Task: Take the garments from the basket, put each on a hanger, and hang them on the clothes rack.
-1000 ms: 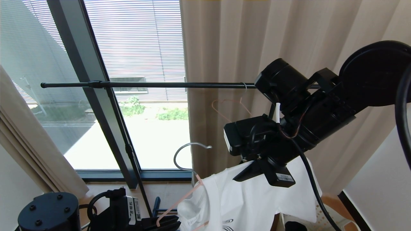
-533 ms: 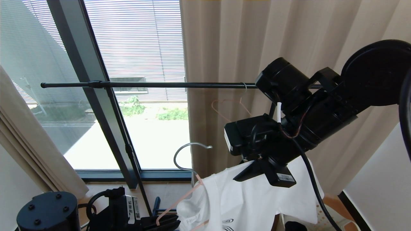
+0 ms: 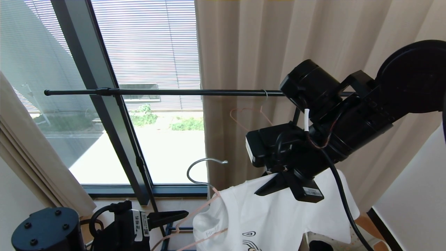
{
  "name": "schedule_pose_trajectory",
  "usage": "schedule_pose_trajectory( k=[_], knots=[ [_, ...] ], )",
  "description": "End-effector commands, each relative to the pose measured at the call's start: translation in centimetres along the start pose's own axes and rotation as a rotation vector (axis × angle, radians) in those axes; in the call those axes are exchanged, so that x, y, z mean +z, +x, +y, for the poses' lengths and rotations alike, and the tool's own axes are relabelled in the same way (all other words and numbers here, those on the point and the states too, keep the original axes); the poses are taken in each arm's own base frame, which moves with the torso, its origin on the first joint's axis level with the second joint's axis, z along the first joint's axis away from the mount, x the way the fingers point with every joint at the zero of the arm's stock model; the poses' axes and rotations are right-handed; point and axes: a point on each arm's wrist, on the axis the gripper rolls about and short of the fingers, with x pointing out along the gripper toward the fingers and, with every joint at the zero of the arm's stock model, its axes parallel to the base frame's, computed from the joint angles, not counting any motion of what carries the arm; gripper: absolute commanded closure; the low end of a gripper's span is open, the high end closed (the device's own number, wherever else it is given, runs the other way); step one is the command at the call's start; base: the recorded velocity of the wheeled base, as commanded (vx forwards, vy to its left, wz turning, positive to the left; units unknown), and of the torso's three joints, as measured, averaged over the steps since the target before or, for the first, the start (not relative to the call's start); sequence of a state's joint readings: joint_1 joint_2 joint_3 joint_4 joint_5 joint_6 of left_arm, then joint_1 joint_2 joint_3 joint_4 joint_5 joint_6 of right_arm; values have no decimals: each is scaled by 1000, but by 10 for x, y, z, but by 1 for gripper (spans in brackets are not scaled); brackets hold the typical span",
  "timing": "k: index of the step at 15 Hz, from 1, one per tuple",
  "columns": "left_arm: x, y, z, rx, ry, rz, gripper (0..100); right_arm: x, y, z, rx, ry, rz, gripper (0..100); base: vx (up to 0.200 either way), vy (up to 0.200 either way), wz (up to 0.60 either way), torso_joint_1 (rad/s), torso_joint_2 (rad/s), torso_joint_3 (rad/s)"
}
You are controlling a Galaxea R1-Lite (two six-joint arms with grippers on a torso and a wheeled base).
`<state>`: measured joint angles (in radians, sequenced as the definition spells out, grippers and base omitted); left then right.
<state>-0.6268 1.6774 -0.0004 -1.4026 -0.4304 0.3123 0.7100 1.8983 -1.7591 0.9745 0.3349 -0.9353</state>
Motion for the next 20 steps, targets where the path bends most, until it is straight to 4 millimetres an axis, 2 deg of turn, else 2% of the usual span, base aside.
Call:
schedule_pose_trajectory(
  k=[1,8,13,16,20],
  knots=[
    [-1,1,0,-1,-2,5,0,-1,0,1,3,-1,1,100,0,0,0,0,0,0],
    [7,-3,11,72,32,-82,0,0,-4,3,-9,-3,0,100,0,0,0,0,0,0],
    [2,-4,19,111,5,-59,0,-1,-9,5,-45,-1,28,100,0,0,0,0,0,0],
    [1,-6,21,135,-86,-61,0,-1,-12,5,-84,93,40,100,0,0,0,0,0,0],
    [-5,-7,29,235,-201,-26,0,-5,-27,0,-201,203,38,100,0,0,0,0,0,0]
  ],
)
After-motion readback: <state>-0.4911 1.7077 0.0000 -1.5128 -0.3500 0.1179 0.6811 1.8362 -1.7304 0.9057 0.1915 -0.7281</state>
